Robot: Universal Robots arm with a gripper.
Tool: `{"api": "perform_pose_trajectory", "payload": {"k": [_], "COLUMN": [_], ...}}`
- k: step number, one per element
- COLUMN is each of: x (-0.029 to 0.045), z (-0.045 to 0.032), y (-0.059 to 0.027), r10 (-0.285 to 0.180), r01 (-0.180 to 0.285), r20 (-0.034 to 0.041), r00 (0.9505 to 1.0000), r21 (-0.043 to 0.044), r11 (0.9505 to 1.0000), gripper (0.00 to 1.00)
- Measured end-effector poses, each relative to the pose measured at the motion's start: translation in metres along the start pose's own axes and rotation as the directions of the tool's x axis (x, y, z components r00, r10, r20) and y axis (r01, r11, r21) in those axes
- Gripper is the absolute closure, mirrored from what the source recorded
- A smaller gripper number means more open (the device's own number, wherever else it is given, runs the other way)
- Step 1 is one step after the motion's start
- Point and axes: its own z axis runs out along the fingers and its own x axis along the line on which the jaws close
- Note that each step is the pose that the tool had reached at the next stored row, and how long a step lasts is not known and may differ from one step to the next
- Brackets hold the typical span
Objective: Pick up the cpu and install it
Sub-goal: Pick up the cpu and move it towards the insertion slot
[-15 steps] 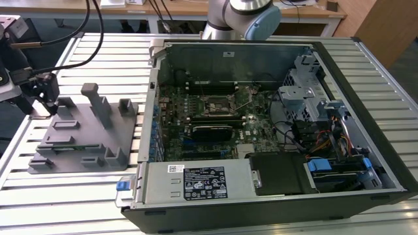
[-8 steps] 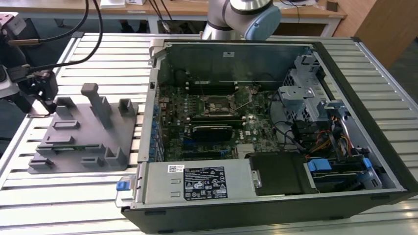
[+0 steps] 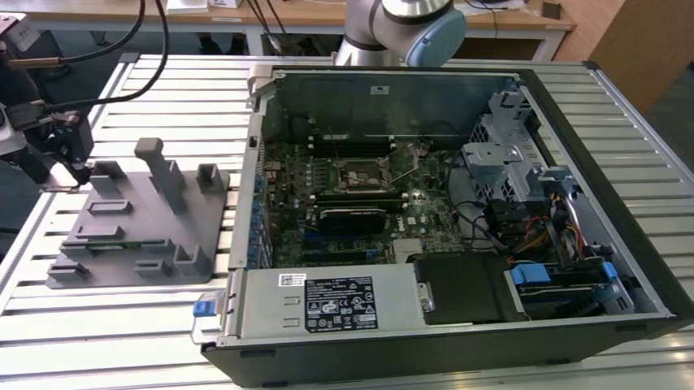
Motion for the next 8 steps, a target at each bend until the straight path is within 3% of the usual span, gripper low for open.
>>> {"api": "perform_pose_trajectory", "payload": {"k": [8], "x": [0.0000], "z": [-0.0144], "y": [0.0007], "r10": [0.000], "r01": [0.000], "r20": [0.0005], "r00": [1.0000], "r21": [0.0000], "r11": [1.0000], "gripper": [0.47]}}
